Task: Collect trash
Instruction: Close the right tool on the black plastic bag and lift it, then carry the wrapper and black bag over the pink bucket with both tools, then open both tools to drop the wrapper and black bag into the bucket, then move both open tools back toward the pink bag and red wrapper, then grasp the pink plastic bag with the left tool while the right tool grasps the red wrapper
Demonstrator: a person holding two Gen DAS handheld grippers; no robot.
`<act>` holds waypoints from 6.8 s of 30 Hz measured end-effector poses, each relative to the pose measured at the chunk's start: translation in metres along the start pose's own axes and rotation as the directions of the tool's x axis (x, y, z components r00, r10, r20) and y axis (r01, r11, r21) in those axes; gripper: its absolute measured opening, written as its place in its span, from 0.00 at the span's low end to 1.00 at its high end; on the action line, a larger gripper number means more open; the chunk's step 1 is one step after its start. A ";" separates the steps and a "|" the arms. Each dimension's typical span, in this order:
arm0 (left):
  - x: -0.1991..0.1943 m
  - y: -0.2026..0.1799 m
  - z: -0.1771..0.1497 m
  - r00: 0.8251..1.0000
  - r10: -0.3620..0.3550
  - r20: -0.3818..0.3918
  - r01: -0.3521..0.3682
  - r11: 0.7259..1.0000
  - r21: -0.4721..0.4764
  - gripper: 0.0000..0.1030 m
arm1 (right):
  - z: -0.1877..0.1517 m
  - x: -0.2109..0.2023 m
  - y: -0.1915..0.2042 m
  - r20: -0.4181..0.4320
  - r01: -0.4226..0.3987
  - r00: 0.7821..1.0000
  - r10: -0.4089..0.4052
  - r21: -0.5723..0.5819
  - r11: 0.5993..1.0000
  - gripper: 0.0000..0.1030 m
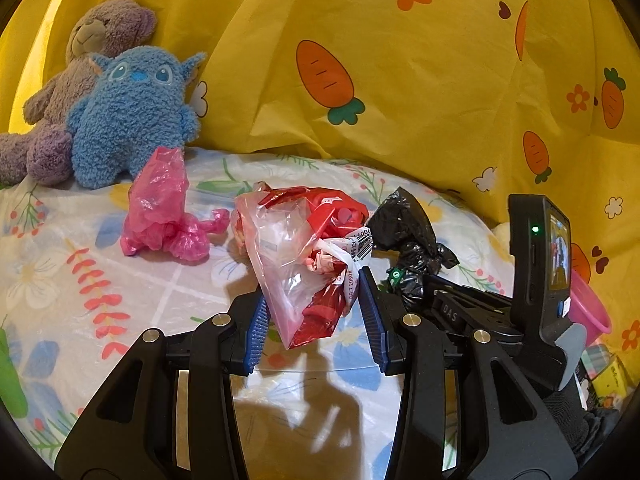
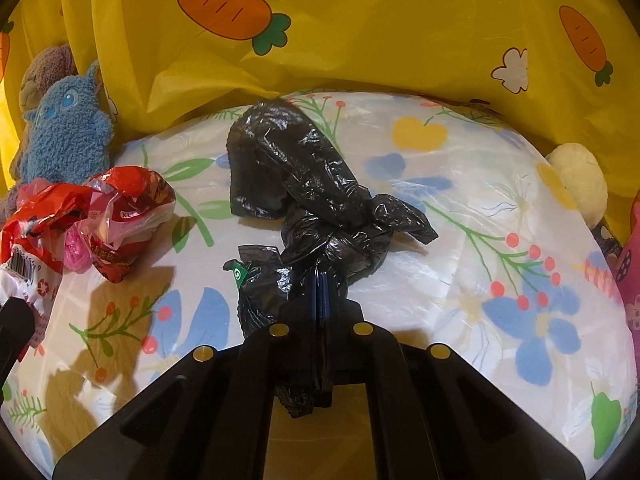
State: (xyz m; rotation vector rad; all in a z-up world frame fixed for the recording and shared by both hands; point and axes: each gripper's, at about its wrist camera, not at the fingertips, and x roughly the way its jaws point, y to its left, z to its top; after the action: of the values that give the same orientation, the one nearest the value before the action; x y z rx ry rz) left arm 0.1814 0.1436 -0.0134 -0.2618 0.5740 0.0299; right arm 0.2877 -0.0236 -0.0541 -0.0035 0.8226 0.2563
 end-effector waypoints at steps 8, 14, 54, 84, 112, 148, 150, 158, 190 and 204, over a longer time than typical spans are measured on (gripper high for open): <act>0.000 -0.012 -0.002 0.999 -0.035 0.008 0.034 0.998 0.049 0.40 | -0.016 -0.048 -0.035 0.099 0.004 0.995 -0.007 0.031 1.000 0.03; -0.006 -0.027 -0.006 0.999 -0.046 0.008 0.045 0.996 0.079 0.40 | -0.029 -0.085 -0.059 0.168 0.015 0.986 -0.021 0.036 0.999 0.03; 0.008 -0.341 -0.026 0.894 -0.423 -0.149 0.447 0.814 0.371 0.40 | -0.074 -0.201 -0.293 0.265 0.287 0.874 -0.407 0.394 0.873 0.04; 0.100 -0.437 -0.055 0.802 -0.509 -0.313 0.596 0.715 0.365 0.72 | -0.084 -0.177 -0.381 0.169 0.311 0.878 -0.449 0.513 0.801 0.19; 0.030 -0.339 -0.046 0.926 -0.365 -0.098 0.373 0.844 0.385 0.93 | -0.097 -0.200 -0.309 0.239 0.394 0.823 -0.515 0.414 0.821 0.76; -0.038 -0.194 -0.058 0.985 -0.170 0.021 0.153 0.928 0.339 0.93 | -0.119 -0.203 -0.171 0.291 0.290 0.886 -0.362 0.264 0.920 0.77; -0.039 -0.183 -0.057 0.989 -0.146 0.027 0.129 0.935 0.329 0.94 | -0.117 -0.197 -0.161 0.289 0.272 0.895 -0.340 0.250 0.929 0.77; -0.036 -0.138 -0.050 0.998 -0.046 0.045 0.031 0.959 0.282 0.93 | -0.104 -0.178 -0.124 0.288 0.222 0.919 -0.270 0.187 0.957 0.77; -0.008 0.024 0.017 0.961 0.272 0.054 -0.276 0.958 0.075 0.93 | -0.027 -0.096 0.014 0.251 0.046 0.967 -0.044 -0.003 0.999 0.77; 0.027 0.079 0.042 0.940 0.341 0.001 -0.341 0.939 -0.034 0.90 | -0.009 -0.068 0.043 0.219 0.010 0.976 -0.003 -0.033 0.999 0.76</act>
State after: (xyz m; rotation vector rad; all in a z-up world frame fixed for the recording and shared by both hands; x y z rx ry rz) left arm 0.2184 0.2295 -0.0129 -0.1919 0.6070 0.3770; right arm 0.2272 0.0019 -0.0064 -0.0090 0.5987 0.2594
